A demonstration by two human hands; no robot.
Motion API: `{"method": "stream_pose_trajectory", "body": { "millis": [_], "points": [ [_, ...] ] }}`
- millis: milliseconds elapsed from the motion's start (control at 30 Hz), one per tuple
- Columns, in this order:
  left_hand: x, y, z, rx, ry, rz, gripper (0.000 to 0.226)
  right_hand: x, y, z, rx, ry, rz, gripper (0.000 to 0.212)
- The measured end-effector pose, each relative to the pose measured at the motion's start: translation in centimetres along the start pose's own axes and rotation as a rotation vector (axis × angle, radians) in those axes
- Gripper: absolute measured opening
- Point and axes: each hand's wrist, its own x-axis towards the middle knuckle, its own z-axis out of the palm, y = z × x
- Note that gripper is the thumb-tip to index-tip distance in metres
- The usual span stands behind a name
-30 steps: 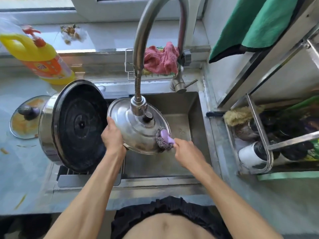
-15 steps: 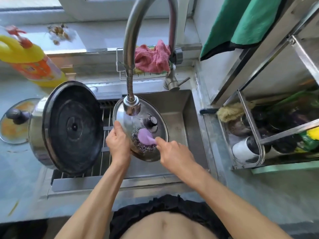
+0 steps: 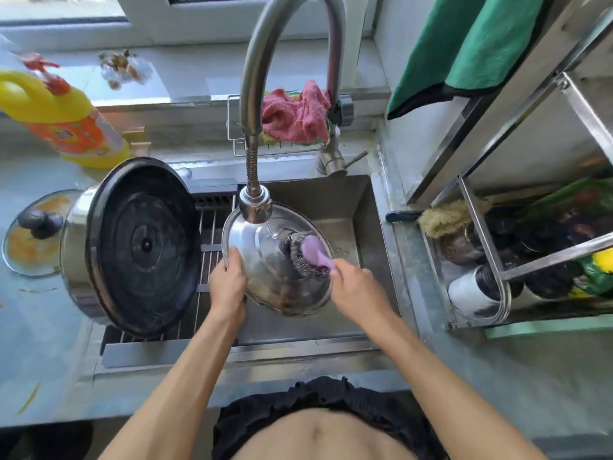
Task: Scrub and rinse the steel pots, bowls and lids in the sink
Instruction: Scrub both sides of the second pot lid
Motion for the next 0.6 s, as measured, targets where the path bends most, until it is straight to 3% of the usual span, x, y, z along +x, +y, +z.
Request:
{"method": "stream_pose_trajectory", "body": {
  "millis": [167,267,400,600],
  "points": [
    [-1.0,0.3,1.4,-0.129,-0.051,-0.027,0.038,-1.3,-1.8,1.3,-0.096,-0.068,-0.161,0.032],
    [-0.7,0.8,0.9,-0.182,-0.027,-0.015,0.035,-1.0,-0.6,0.7,-0.102,-0.073,-0.084,0.026],
    [-0.5,1.4,0.2,-0.160,0.017,0.009,0.026,0.0,-1.0,0.5,0.318,-0.104,0.018,0.024],
    [-1.3,0.6,-1.3,-0.013,0.024,0.049,0.024,3.2,-4.5,2.0,0.958,-0.346,0.309,0.024]
  ]
}}
